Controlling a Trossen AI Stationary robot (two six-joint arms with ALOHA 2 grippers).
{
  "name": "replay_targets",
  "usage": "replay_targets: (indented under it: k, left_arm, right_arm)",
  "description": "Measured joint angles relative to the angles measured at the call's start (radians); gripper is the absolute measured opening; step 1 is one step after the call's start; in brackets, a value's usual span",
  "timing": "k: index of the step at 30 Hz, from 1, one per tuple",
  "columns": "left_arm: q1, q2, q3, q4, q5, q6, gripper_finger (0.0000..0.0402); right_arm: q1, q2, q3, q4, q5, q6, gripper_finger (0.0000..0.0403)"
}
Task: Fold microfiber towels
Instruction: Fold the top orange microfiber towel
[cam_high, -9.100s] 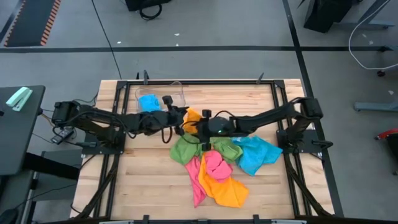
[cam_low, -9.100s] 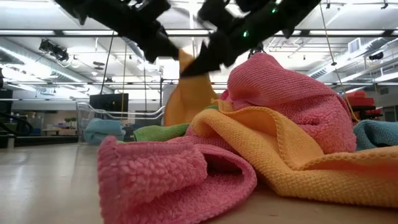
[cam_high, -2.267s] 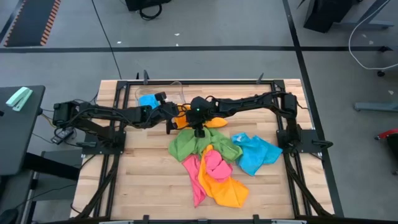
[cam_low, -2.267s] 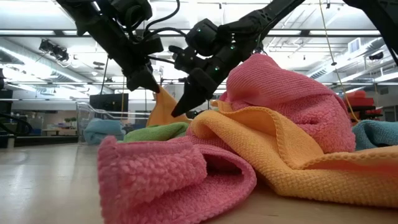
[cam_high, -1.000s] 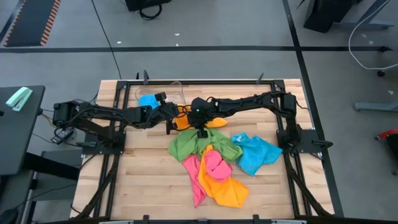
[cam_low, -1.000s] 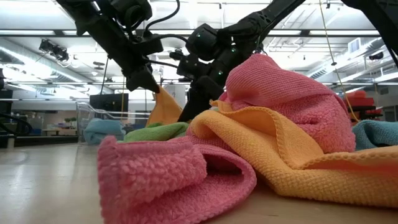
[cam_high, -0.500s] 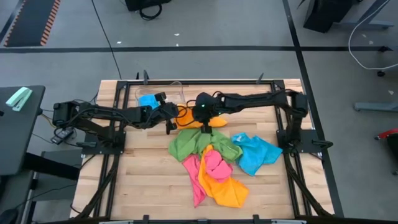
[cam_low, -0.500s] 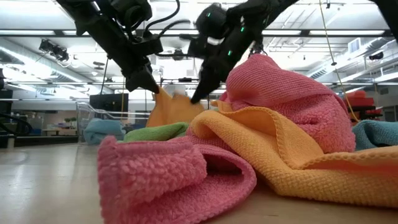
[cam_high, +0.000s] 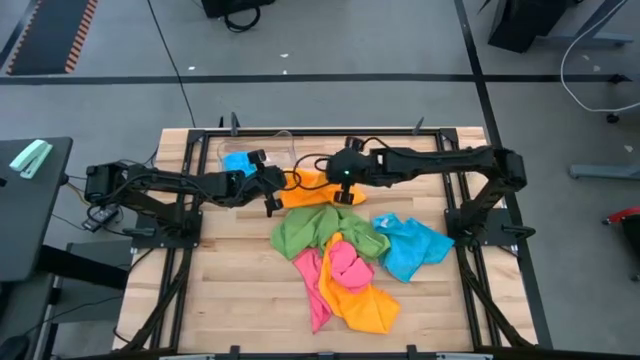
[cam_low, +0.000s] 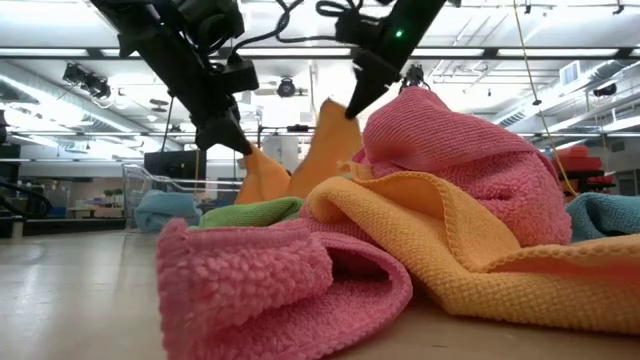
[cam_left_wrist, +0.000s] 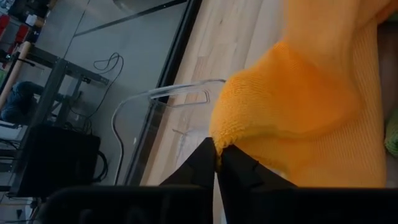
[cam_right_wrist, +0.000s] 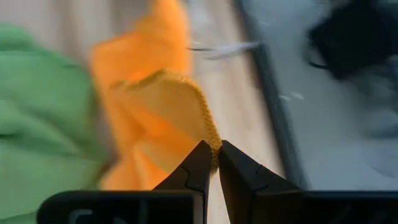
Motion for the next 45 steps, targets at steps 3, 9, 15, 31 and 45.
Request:
replay_targets:
  k: [3, 9, 15, 31, 45]
  left_arm:
    - [-0.009, -0.006, 0.0, 0.002, 0.0, 0.002, 0.0029]
    - [-0.056, -0.088, 0.0, 0.013, 0.0, 0.01, 0.0022]
    - [-0.117, -0.223, 0.001, 0.028, 0.0, 0.027, 0.0013]
    - [-0.257, -0.531, 0.001, 0.108, 0.0, 0.009, 0.0015]
    - [-0.354, -0.581, 0.001, 0.177, 0.0, 0.004, 0.0009]
  right_arm:
    - [0.017, -0.034, 0.0, -0.025, 0.119, 0.03, 0.0039]
    - [0.071, -0.133, 0.0, -0.043, 0.152, 0.034, 0.0039]
    - [0.137, -0.25, 0.0, -0.031, 0.132, 0.038, 0.0039]
    - [0.331, -0.381, 0.0, 0.133, 0.051, 0.043, 0.004]
    - [0.356, -0.418, 0.001, 0.089, 0.082, 0.026, 0.004]
